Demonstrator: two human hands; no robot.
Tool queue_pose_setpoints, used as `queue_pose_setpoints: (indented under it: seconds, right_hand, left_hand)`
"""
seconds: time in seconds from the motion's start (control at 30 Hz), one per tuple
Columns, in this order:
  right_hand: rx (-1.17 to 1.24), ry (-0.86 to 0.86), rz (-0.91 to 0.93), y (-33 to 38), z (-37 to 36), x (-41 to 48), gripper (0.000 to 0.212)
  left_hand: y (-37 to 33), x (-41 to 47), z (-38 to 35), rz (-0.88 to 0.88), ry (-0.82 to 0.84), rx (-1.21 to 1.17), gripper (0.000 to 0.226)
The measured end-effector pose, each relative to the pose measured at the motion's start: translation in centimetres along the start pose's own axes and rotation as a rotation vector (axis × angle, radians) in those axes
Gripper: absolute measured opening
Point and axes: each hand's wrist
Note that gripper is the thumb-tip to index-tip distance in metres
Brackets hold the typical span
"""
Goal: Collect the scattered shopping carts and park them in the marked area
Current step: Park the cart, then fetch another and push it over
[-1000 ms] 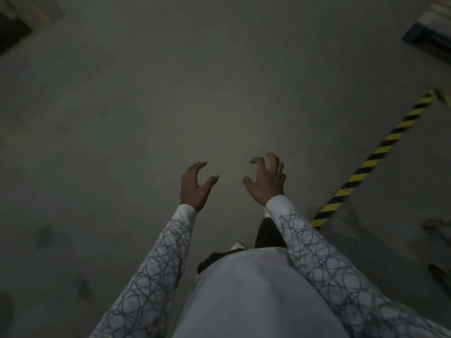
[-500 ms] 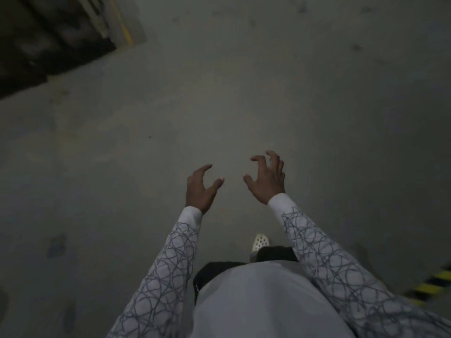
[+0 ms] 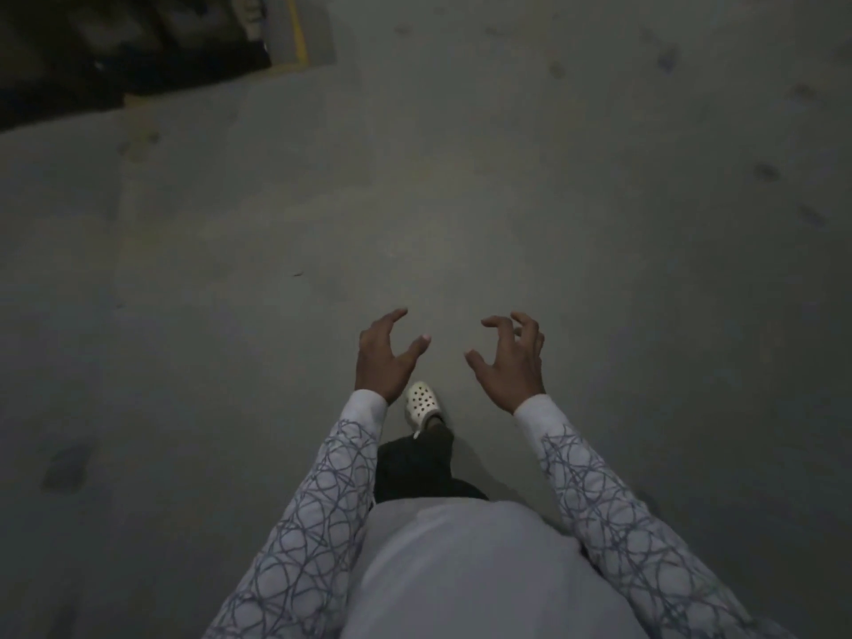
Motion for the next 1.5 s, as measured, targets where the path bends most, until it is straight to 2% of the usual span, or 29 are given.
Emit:
queue_pose_setpoints:
  seconds: [0.17, 0.3, 0.53, 0.73, 0.83, 0.97, 1.03, 1.23, 1.5]
  right_hand:
    - [0.042, -0.032, -0.019, 3.9, 0.3, 15.0, 0.046]
    - [0.068, -0.05, 0.005, 7.2, 1.4, 23.5, 0.046]
    - [0.083, -0.04, -0.075, 7.1, 1.3, 38.5, 0.043]
    - [0.08, -0.004, -0.017, 5.8, 0.7, 55.3, 0.042]
    - [0.065, 0.027, 0.028, 5.8, 2.1, 65.8, 0.041]
    - [0.062, -0.08, 0.095, 8.3, 5.2, 78.7, 0.033]
    - [0.062, -0.077, 0.092, 9.3, 5.6, 83.5, 0.03]
    - [0.037, 0.037, 0.126, 10.4, 3.9, 98.7, 0.029]
    - [0.033, 0.051, 0.127, 15.9, 1.2, 122.8, 0.027]
  left_hand:
    - [-3.8, 14.4, 0.2, -0.044, 0.021, -0.049, 0.057]
    - [-8.1, 24.4, 0.8, -0.111, 0.055, -0.04, 0.057]
    - [-10.2, 39.2, -2.1, -0.106, 0.106, -0.092, 0.059]
    - [-11.8, 55.1, -6.7, -0.097, 0.162, -0.061, 0.058]
    - [-13.9, 64.3, -8.0, -0.092, 0.154, -0.039, 0.06]
    - [-17.5, 75.7, -8.5, -0.073, 0.107, -0.054, 0.062]
    - [-18.8, 80.3, -8.5, -0.053, 0.08, -0.072, 0.064]
    - [-19.1, 95.5, -8.8, 0.037, 0.027, -0.126, 0.059]
    - [-20.1, 120.9, -6.7, 0.1, 0.007, -0.172, 0.053]
Point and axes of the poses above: each hand's wrist, its own x-axis towards the middle knuckle, its own z-axis out of the back of the hand, y = z × x, and after that the axes turned 1 degree about -x, right-handed
